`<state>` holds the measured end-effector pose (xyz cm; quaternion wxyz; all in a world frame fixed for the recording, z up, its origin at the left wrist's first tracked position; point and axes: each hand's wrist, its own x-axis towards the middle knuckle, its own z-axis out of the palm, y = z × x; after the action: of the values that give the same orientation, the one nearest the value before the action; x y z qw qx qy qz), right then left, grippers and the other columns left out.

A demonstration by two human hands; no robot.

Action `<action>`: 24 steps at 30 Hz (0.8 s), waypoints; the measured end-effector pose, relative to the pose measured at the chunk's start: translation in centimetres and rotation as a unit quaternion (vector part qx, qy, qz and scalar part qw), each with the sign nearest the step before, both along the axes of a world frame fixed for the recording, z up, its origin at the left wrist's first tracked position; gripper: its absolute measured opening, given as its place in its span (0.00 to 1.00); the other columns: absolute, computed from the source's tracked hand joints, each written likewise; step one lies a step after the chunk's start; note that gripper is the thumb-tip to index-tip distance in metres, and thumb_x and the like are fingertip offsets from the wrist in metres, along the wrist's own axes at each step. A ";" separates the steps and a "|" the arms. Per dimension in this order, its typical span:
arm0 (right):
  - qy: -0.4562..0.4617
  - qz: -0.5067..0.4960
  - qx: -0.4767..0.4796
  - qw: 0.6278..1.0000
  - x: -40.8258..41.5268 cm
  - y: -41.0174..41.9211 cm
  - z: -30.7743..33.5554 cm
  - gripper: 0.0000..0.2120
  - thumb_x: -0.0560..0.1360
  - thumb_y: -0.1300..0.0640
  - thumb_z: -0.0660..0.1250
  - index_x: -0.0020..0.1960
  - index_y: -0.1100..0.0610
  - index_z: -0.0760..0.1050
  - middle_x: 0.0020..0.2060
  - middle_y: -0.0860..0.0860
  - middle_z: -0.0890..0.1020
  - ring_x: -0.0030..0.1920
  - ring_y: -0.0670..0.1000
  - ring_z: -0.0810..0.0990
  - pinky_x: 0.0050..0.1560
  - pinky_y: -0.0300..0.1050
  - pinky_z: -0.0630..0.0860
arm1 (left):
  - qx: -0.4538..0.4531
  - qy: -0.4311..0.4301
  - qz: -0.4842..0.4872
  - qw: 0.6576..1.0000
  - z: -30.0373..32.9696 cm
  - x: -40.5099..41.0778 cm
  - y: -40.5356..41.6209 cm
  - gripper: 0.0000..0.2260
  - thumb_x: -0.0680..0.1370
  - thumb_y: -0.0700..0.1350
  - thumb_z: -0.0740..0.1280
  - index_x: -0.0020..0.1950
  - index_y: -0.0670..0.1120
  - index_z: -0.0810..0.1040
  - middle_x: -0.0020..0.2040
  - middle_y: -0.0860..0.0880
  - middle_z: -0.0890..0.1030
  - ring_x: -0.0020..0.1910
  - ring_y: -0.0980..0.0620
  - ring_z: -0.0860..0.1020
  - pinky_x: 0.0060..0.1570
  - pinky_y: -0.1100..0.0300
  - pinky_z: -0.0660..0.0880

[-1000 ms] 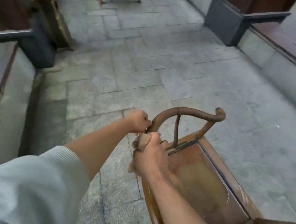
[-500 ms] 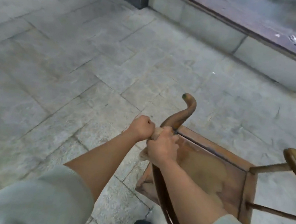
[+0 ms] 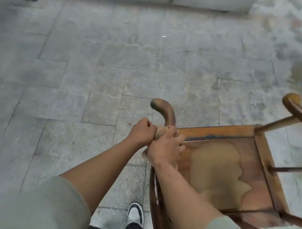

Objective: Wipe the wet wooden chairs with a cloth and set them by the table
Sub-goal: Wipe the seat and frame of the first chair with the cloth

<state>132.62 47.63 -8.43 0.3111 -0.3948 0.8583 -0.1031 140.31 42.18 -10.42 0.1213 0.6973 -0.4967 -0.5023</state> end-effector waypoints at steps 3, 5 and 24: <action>-0.016 -0.032 0.003 0.999 -1.0 -3.2 -1.2 0.30 0.76 0.50 0.69 0.72 0.50 0.59 0.69 0.59 0.64 0.65 0.65 0.67 0.61 0.60 0.73 | -0.011 -0.010 -0.017 1.000 -1.6 -0.9 -4.4 0.14 0.81 0.52 0.60 0.61 0.45 0.70 0.58 0.44 0.76 0.52 0.45 0.77 0.50 0.49 0.76; -0.029 -0.057 0.003 0.998 -1.7 -5.0 -2.2 0.32 0.75 0.51 0.71 0.73 0.50 0.59 0.68 0.59 0.65 0.65 0.65 0.69 0.61 0.57 0.71 | -0.035 -0.034 -0.030 0.998 -3.0 -1.7 -8.0 0.23 0.82 0.54 0.58 0.73 0.44 0.63 0.70 0.41 0.68 0.62 0.41 0.74 0.58 0.50 0.71; -0.099 -0.074 -0.027 0.992 -5.4 -15.4 -7.6 0.22 0.68 0.40 0.77 0.56 0.39 0.70 0.47 0.41 0.78 0.45 0.40 0.78 0.40 0.32 0.69 | 0.422 0.277 -0.021 0.863 -12.1 -1.2 -19.7 0.19 0.81 0.54 0.58 0.53 0.42 0.81 0.50 0.42 0.82 0.51 0.44 0.79 0.49 0.50 0.77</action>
<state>127.24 32.23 -15.99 0.3755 -0.3265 0.8469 -0.1876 139.15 22.47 -22.50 -0.0624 0.5035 -0.1977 -0.8387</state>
